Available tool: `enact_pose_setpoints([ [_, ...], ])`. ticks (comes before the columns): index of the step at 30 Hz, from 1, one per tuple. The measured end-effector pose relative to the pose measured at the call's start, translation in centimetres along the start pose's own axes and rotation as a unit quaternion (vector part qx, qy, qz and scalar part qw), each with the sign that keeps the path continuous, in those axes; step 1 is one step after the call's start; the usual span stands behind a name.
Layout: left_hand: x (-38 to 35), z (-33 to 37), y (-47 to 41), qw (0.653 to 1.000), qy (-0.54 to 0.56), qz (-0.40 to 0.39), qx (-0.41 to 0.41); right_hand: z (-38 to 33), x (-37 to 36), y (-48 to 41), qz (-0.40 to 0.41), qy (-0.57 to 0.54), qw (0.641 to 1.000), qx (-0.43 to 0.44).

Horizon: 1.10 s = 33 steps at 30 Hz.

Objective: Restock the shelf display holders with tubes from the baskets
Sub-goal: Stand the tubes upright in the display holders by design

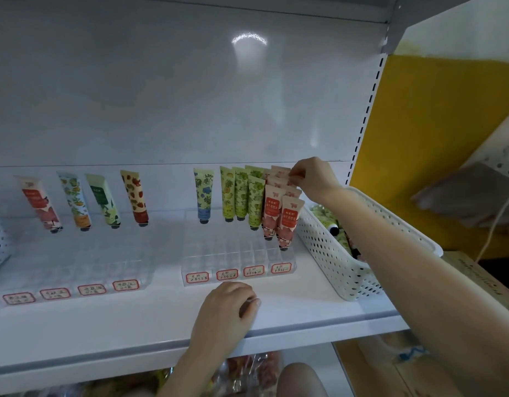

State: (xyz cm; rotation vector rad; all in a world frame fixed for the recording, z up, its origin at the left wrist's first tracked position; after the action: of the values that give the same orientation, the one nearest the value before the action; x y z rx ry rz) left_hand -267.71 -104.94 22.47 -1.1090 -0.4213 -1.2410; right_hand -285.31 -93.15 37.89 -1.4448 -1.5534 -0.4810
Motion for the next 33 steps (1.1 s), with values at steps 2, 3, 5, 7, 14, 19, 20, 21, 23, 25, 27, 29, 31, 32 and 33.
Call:
enact_pose_setpoints([
  [2,0.0,-0.1,0.0,1.0,-0.013,0.002,0.004,0.0,0.0,0.0,0.003,-0.002,1.0,0.001],
  [3,0.0,-0.2,0.0,1.0,-0.011,0.002,0.008,-0.1,0.0,0.1,0.006,-0.007,1.0,0.001],
  [5,-0.1,-0.5,0.0,1.0,-0.004,-0.004,0.022,0.0,0.1,0.2,0.012,-0.022,1.0,0.002],
  [7,-0.1,-0.5,0.0,1.0,-0.01,-0.005,0.025,0.1,0.2,0.3,0.016,-0.041,0.999,0.005],
  [14,0.0,-0.2,0.1,0.999,0.002,-0.015,0.032,1.2,2.6,1.4,0.058,-0.095,0.994,-0.007],
  [19,0.2,0.1,0.1,1.0,0.002,-0.008,0.014,3.4,6.0,3.0,0.07,-0.067,0.995,-0.034],
  [20,0.2,0.2,0.1,1.0,0.002,-0.01,0.016,4.1,6.6,3.5,0.07,-0.068,0.994,-0.041],
  [21,0.2,0.2,0.1,1.0,0.004,-0.016,0.019,4.8,7.1,4.1,0.066,-0.068,0.994,-0.048],
  [23,0.1,0.4,0.0,0.999,0.009,-0.023,0.02,6.4,7.9,5.3,0.053,-0.061,0.995,-0.062],
  [25,0.3,0.9,-0.4,0.999,0.008,-0.022,0.028,7.9,8.3,6.5,0.031,-0.045,0.995,-0.077],
  [27,1.0,2.5,-1.2,1.0,0.006,-0.003,0.024,9.3,8.4,7.6,0.013,-0.034,0.995,-0.097],
  [29,1.9,5.1,-2.7,1.0,0.018,0.018,0.01,10.5,8.7,8.6,0.004,-0.024,0.993,-0.118],
  [31,2.5,8.2,-4.6,0.999,0.044,0.023,-0.01,11.5,8.8,9.3,-0.007,-0.013,0.991,-0.136],
  [32,2.5,9.7,-5.6,0.998,0.058,0.02,-0.022,12.0,8.8,9.6,-0.017,-0.007,0.989,-0.146],
  [33,2.7,11.2,-6.7,0.997,0.065,0.02,-0.037,12.4,8.8,9.9,-0.027,-0.002,0.987,-0.156],
])
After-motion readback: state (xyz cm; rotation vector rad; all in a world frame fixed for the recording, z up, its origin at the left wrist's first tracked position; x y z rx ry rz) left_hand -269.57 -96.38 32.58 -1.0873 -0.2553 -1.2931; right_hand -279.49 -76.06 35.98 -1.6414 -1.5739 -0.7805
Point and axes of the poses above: each hand's wrist, its own y-axis away from the middle knuckle, its own x-axis out of the back of the hand, z = x × y, the point moved 9 cm from there along -y, towards the middle knuckle, and after that the axes turned 3 degrees about -x, right-handed, at the moved point
